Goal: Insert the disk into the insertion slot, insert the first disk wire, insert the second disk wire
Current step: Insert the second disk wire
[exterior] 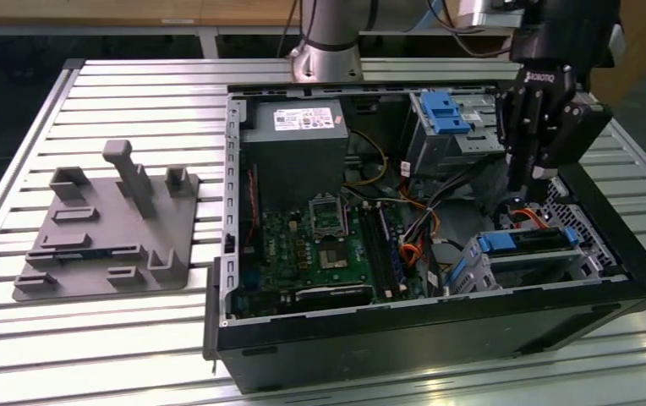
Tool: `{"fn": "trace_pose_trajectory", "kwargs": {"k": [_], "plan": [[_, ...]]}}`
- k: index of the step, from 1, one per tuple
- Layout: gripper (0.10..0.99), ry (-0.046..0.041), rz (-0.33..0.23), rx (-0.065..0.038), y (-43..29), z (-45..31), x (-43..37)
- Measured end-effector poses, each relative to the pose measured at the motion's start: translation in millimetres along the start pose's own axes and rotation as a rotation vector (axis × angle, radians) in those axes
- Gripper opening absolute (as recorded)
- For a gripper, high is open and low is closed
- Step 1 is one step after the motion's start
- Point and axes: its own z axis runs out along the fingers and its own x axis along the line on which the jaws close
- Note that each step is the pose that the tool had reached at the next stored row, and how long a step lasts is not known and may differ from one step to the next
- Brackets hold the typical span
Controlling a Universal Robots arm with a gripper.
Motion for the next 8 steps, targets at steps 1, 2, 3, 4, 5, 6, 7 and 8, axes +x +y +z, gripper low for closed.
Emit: {"fn": "trace_pose_trajectory", "kwargs": {"k": [1, 2, 3, 4, 5, 6, 7, 8], "plan": [[0.361, 0.0000, -0.003, 0.002, 1.6, 1.5, -0.8], [0.361, 0.0002, -0.007, 0.004, 2.6, 2.9, -1.5], [0.361, 0.0002, -0.014, 0.008, 3.2, 4.3, -2.2], [0.361, 0.0002, -0.020, 0.012, 3.5, 5.2, -2.8], [0.361, 0.0002, -0.027, 0.015, 3.5, 5.9, -3.2], [0.361, 0.0006, -0.033, 0.019, 3.5, 6.3, -3.6], [0.361, 0.0016, -0.039, 0.023, 3.5, 6.3, -4.0], [0.361, 0.0025, -0.045, 0.026, 3.6, 6.4, -4.6]]}}
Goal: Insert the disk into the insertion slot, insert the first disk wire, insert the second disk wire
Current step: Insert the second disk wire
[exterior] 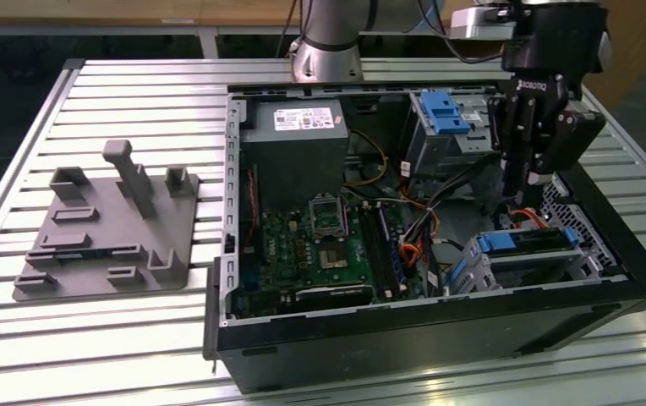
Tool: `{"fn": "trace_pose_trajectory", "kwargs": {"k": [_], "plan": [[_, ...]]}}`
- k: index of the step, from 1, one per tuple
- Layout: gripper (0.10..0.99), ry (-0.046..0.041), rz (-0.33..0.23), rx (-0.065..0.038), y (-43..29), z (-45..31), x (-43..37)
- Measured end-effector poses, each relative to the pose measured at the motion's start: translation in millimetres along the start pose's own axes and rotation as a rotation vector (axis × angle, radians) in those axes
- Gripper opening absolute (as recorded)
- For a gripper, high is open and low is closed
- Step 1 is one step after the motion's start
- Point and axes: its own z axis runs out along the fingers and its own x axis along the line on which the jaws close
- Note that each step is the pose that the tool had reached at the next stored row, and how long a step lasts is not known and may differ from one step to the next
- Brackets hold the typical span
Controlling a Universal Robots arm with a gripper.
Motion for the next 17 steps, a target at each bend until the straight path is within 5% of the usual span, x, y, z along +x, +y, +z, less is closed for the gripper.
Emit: {"fn": "trace_pose_trajectory", "kwargs": {"k": [9, 14, 17], "plan": [[0.361, 0.0209, -0.005, 0.007, 3.7, -0.9, -7.3], [0.361, 0.0351, 0.021, 0.033, 5.5, 0.4, -8.5], [0.361, 0.0364, 0.048, 0.025, 5.8, 0.9, -8.8]]}}
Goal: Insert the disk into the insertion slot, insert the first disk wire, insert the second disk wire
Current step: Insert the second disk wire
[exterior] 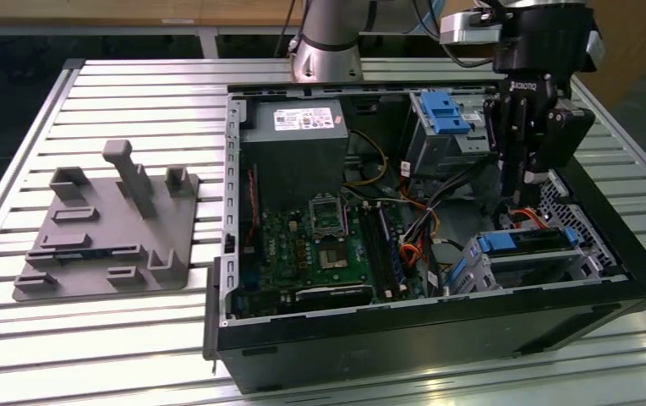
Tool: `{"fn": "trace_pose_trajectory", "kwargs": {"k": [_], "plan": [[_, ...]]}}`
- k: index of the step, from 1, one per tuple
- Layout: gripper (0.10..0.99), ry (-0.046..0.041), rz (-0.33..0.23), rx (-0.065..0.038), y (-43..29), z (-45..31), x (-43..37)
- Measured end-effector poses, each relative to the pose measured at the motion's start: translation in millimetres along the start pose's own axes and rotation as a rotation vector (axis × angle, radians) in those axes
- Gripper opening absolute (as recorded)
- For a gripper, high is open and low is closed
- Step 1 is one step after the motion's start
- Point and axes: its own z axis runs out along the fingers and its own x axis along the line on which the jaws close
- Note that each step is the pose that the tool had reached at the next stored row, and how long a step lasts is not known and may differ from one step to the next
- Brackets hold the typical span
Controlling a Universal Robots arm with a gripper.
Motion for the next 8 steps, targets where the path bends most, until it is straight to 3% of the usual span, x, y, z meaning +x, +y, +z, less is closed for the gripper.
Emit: {"fn": "trace_pose_trajectory", "kwargs": {"k": [3, 5, 8], "plan": [[0.361, 0.0015, 0.033, -0.020, 0.2, 0.4, -0.4], [0.361, 0.0028, 0.038, -0.019, 0.3, 0.5, -0.5], [0.361, 0.0068, 0.042, -0.010, 0.3, 0.6, -0.6]]}}
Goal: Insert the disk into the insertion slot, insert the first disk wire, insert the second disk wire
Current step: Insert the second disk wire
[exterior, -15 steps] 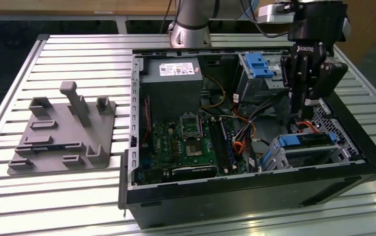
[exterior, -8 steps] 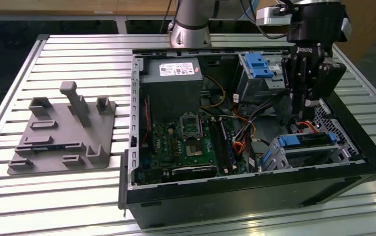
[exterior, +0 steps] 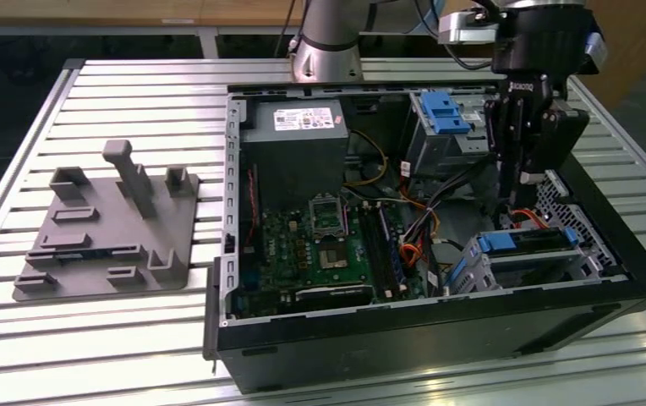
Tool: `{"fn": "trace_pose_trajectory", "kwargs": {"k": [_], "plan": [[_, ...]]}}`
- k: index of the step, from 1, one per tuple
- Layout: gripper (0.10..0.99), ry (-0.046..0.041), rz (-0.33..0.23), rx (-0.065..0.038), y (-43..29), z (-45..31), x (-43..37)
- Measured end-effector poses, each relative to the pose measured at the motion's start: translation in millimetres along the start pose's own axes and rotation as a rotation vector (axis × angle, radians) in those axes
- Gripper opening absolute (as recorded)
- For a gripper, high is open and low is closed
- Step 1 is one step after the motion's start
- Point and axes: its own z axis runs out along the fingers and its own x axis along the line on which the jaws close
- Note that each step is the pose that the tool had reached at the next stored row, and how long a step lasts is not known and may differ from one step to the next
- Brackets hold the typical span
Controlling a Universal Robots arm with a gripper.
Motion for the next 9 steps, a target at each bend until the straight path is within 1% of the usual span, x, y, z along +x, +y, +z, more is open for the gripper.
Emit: {"fn": "trace_pose_trajectory", "kwargs": {"k": [6, 9], "plan": [[0.361, 0.0127, -0.007, 0.010, 0.3, 0.5, -0.4], [0.361, 0.0143, -0.009, 0.012, 0.4, 0.7, -0.5]]}}
